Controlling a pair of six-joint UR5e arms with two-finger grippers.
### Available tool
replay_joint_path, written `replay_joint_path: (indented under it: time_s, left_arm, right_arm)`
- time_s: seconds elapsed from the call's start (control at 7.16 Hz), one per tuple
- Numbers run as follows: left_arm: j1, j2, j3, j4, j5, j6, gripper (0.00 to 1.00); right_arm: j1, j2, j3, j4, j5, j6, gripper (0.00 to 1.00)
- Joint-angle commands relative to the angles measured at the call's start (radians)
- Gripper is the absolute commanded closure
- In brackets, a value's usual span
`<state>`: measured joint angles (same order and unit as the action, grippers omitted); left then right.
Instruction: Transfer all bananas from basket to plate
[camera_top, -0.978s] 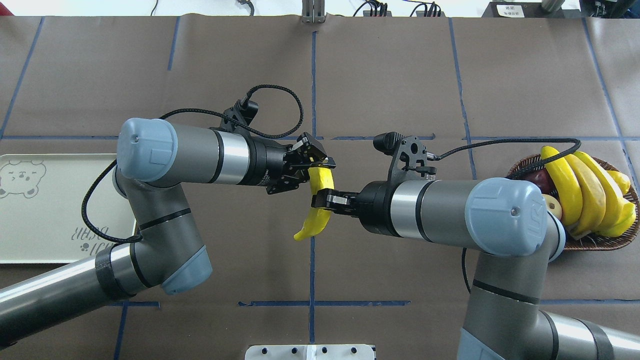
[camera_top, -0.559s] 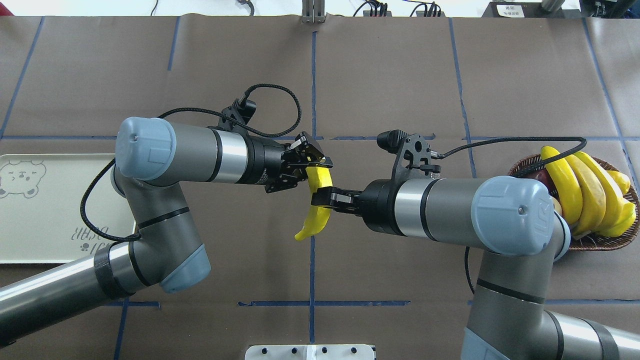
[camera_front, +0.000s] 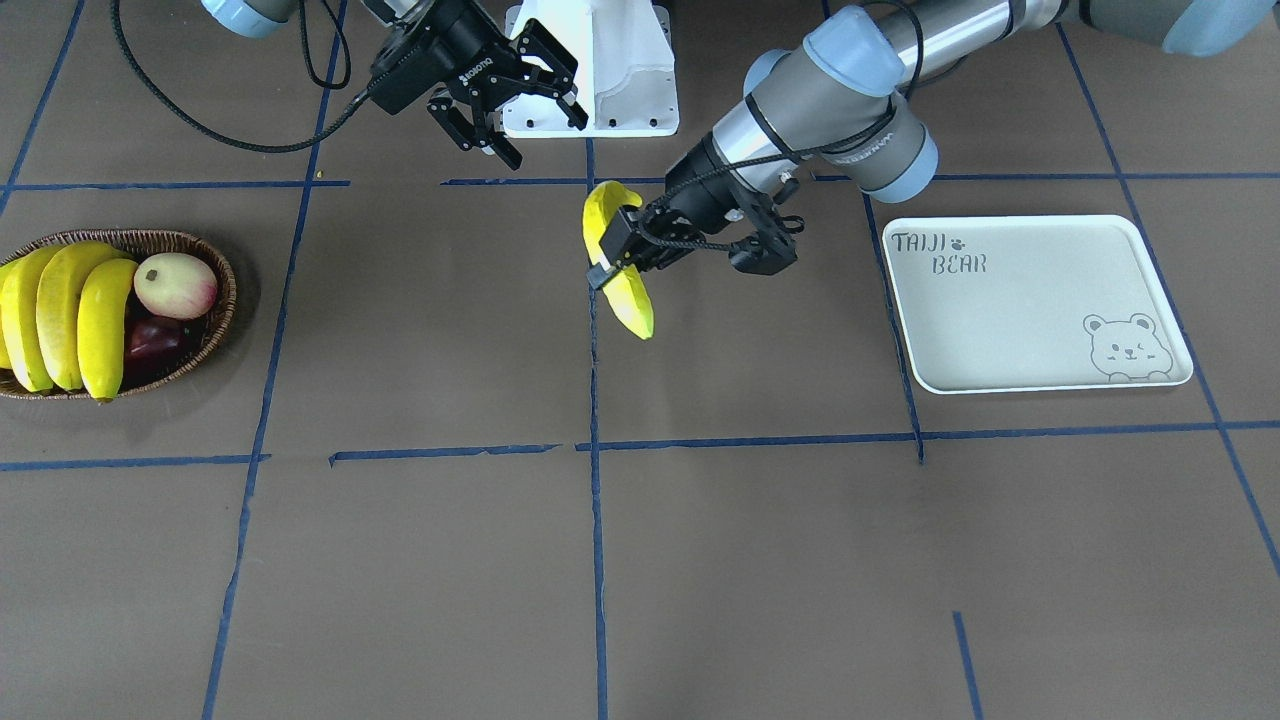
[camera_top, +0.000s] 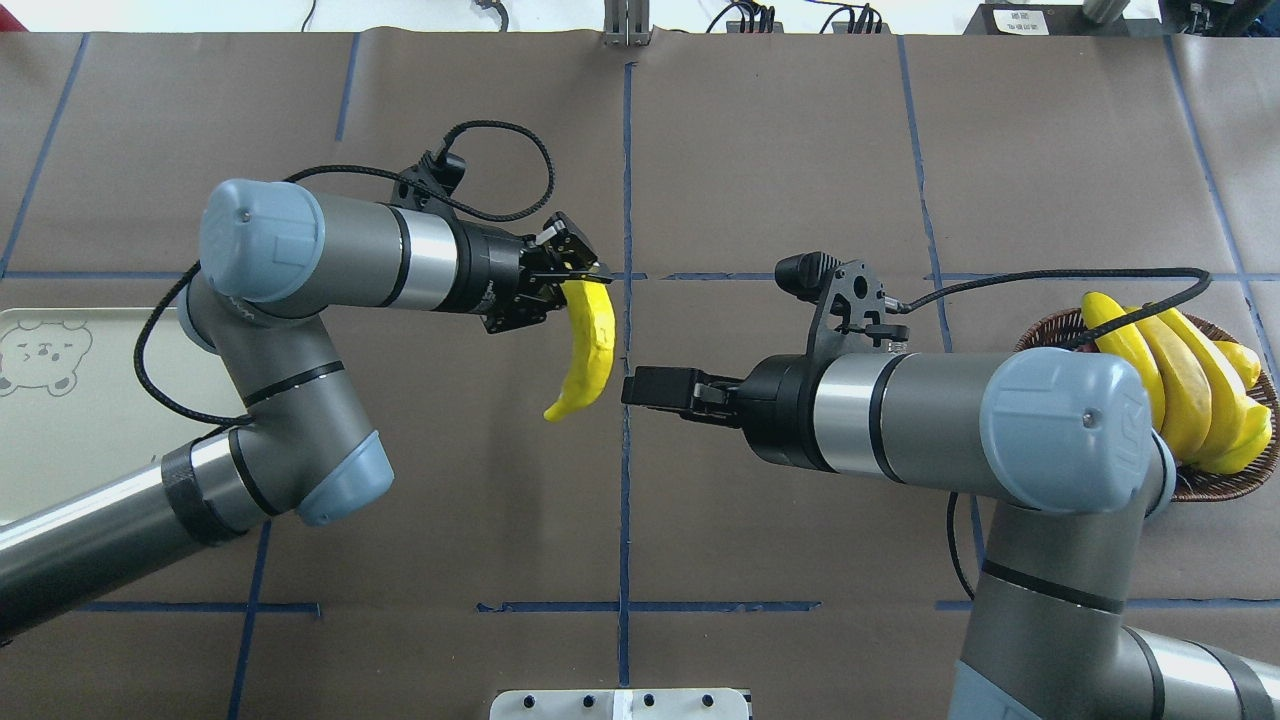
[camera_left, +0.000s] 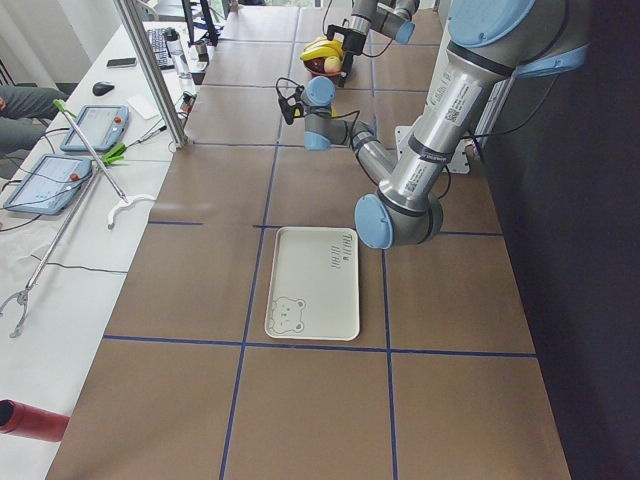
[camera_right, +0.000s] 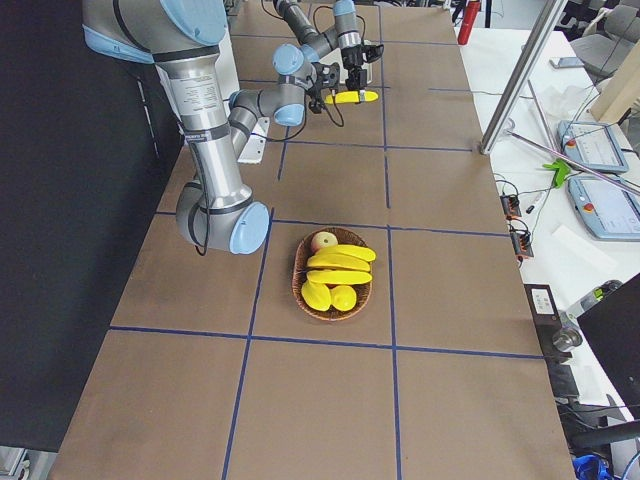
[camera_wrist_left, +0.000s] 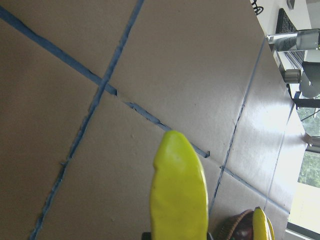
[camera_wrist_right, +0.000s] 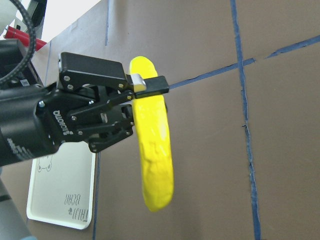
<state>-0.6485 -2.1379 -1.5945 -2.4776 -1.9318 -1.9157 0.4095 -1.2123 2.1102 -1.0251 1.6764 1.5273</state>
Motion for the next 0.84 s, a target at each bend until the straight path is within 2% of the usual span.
replay_joint_path:
  time_s: [0.0,0.14,0.28,0.56,0.7]
  left_arm:
    - [-0.11,0.137,-0.051,0.13,-0.074,0.238,1.0]
    - [-0.153,0.267,-0.094,0.138,-0.085,0.373,1.0]
    - [-0.198,0.411,-0.143,0.138,-0.087,0.517,1.0]
    - [-0.252,0.647,-0.162,0.131,-0.075,0.811,1.0]
    - [-0.278,0.718,-0.145,0.129,-0.073,0.905,1.0]
  right_arm:
    - [0.027,-0.026,0.095,-0.188,0.003,-0.002,0.01]
    - [0.064,-0.027,0.117,-0.314,0.014,-0.031,0.01]
    - [0.093,-0.051,0.134,-0.36,0.041,-0.124,0.01]
    - [0.203,-0.171,0.148,-0.351,0.145,-0.253,0.01]
    - [0.257,-0.203,0.145,-0.351,0.193,-0.318,0.01]
